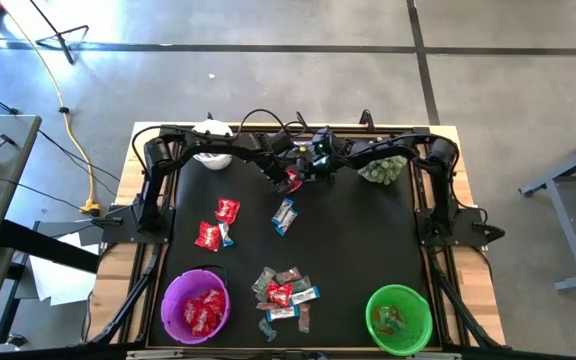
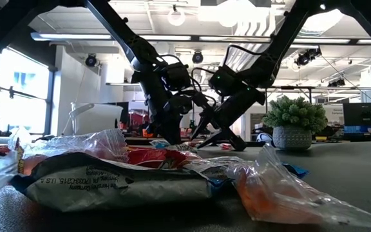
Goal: Sort candy
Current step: Put the red candy into the violet bucket
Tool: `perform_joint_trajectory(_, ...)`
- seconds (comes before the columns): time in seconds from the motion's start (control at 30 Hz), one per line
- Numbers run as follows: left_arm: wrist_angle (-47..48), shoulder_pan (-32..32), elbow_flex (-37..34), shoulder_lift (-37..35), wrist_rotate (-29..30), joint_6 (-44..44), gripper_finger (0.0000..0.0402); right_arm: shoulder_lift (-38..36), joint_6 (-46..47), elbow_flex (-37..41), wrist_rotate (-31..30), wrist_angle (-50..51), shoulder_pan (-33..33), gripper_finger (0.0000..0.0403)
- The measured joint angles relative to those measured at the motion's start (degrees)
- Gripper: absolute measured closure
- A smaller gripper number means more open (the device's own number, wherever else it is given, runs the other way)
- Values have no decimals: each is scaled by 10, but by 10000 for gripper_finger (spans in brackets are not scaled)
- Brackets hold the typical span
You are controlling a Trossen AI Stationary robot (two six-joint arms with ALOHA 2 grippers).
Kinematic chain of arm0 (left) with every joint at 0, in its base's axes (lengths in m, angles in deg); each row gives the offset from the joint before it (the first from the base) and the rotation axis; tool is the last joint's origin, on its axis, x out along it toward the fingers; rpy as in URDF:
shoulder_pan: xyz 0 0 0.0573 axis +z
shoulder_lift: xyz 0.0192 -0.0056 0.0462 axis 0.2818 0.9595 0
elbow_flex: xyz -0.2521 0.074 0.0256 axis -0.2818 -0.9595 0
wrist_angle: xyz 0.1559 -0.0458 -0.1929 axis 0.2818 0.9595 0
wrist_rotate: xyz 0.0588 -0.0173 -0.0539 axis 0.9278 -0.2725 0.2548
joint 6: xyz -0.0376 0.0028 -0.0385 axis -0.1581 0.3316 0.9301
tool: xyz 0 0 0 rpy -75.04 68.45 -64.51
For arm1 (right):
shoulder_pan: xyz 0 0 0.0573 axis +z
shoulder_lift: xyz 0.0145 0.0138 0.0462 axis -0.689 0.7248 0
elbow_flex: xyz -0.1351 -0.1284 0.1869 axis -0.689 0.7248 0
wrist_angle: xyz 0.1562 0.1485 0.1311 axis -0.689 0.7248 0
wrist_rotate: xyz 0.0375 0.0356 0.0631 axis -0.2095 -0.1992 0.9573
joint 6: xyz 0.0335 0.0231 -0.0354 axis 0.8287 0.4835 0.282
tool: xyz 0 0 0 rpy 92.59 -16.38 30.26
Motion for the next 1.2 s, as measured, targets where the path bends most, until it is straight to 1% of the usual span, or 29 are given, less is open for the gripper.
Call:
perform_joint_trajectory(0.1,-1,0,0,0,-1,3,401,0,0,0,1,0,0,317)
perform_joint_trajectory(0.23,-2,0,0,0,-2,3,401,1,-1,0,5,0,0,376)
perform_joint_trajectory(0.3,-1,-1,0,0,-2,2,401,1,-2,0,8,-2,0,394)
perform_joint_trajectory(0.43,-1,-1,0,-1,-3,3,401,1,0,0,9,-2,0,389)
perform_joint_trajectory(0.53,2,-1,0,-1,-8,-4,401,1,-2,0,10,-2,0,398)
perform_joint_trajectory(0.8,18,2,1,-22,-12,-23,401,-9,-2,2,13,-10,1,400)
perform_joint_trajectory(1.0,15,11,23,-41,-8,-31,401,-35,-2,2,10,-18,-12,401)
perform_joint_trajectory(1.2,41,12,48,-44,-7,-36,401,-53,-5,2,7,-24,-13,402)
